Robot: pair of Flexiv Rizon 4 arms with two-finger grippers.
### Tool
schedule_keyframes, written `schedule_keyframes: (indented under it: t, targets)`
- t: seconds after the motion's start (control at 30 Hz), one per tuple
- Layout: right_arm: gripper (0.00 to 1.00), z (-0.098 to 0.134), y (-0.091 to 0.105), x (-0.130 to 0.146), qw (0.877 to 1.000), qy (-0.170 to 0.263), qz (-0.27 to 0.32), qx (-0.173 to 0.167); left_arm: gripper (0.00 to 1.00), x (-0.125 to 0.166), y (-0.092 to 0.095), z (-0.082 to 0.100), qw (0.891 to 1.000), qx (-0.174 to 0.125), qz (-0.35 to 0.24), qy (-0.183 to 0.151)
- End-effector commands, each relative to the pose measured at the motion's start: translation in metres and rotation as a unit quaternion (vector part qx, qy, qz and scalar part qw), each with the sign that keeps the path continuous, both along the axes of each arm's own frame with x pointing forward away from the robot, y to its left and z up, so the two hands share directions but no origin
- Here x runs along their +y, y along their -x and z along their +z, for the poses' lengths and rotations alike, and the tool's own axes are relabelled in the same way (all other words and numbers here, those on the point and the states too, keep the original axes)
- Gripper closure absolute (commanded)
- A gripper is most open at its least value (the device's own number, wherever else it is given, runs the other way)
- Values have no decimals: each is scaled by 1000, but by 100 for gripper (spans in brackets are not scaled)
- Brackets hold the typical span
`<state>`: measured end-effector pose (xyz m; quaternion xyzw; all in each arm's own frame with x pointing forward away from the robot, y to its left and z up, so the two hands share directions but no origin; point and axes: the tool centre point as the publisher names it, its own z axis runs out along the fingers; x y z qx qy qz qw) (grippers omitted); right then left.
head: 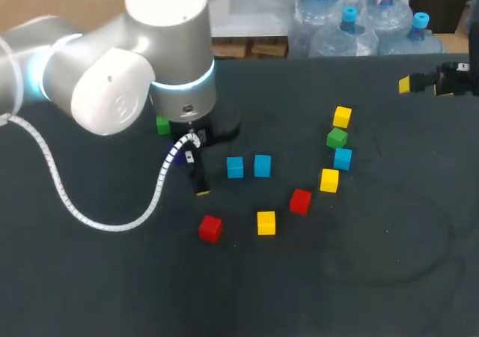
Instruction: Place the blue cubes, place green cubes on the blue cubes, place the yellow cubes on the green cubes, then place the red cubes on the yellow cubes, and place purple cube on the red cubes.
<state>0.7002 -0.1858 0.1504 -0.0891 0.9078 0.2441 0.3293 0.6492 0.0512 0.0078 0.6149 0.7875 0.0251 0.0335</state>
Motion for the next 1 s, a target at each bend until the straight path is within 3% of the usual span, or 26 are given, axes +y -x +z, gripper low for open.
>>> schedule_keyframes:
  t: [0.03, 0.07, 0.13, 0.4, 1.0]
  targets:
    - [0, 0, 0, 1, 1000, 1, -1, 0, 4, -1, -5, -2, 1000, -4, -8, -2]
    - [0, 0, 0, 1, 1000, 1, -1, 0, 24, 0, -7, 0, 1000, -10, -6, -3]
    - [0, 0, 0, 1, 1000, 1, -1, 0, 100, 0, -9, 5, 1000, -25, -10, -9]
    - [0, 0, 0, 1, 1000, 1, -1, 0, 100, -11, -24, 4, 1000, -19, -18, -10]
    - [0, 0, 0, 1, 1000, 1, -1, 0, 96, -36, -35, -6, 999, -9, -42, -12]
